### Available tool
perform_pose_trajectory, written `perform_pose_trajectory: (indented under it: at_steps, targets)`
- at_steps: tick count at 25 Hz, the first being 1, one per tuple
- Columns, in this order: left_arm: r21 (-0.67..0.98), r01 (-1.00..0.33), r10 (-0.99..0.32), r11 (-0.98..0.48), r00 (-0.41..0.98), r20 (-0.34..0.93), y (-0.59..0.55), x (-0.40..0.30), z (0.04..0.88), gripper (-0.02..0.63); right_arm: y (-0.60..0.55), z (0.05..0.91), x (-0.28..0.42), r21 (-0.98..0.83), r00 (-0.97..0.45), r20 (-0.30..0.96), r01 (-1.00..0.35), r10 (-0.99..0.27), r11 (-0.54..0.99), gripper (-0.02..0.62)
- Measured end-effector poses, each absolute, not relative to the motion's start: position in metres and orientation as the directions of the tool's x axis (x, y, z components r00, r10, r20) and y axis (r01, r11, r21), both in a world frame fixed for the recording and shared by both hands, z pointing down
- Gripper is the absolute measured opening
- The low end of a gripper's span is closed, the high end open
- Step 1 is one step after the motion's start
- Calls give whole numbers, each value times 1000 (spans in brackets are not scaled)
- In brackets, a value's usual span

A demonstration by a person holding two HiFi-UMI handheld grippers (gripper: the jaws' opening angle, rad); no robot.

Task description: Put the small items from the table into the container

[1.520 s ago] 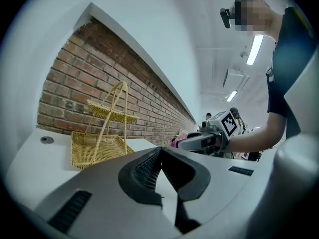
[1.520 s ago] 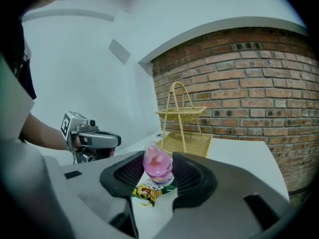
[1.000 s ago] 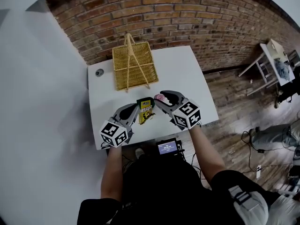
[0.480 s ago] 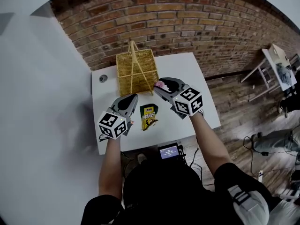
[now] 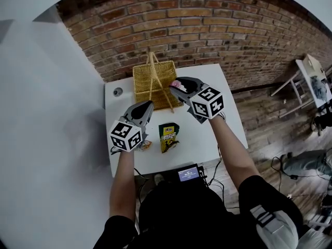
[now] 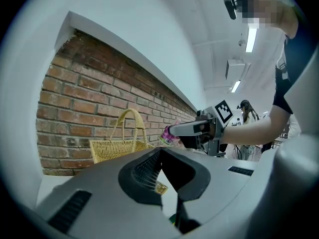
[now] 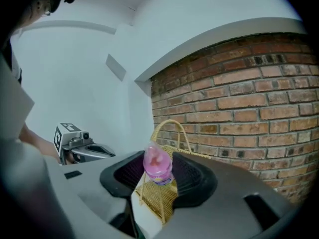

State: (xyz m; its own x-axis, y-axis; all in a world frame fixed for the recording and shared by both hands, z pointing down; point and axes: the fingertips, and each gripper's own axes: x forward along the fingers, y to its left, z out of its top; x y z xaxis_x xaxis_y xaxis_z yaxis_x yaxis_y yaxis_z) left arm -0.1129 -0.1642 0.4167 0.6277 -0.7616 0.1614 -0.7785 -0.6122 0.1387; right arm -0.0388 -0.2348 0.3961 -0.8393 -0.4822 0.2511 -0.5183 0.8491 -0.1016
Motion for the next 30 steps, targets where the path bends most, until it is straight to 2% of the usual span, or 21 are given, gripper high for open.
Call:
perform_pose_trajectory:
  at_steps: [12, 30]
  targets:
    - [160, -792, -770, -590, 611, 182, -192, -130, 428, 9, -296, 416, -68, -114, -833, 326, -505, -448, 856, 183]
    - [192, -799, -775, -569, 600, 201, -200, -137, 444, 9, -300, 458, -77, -60, -781, 496, -467, -379, 882, 183]
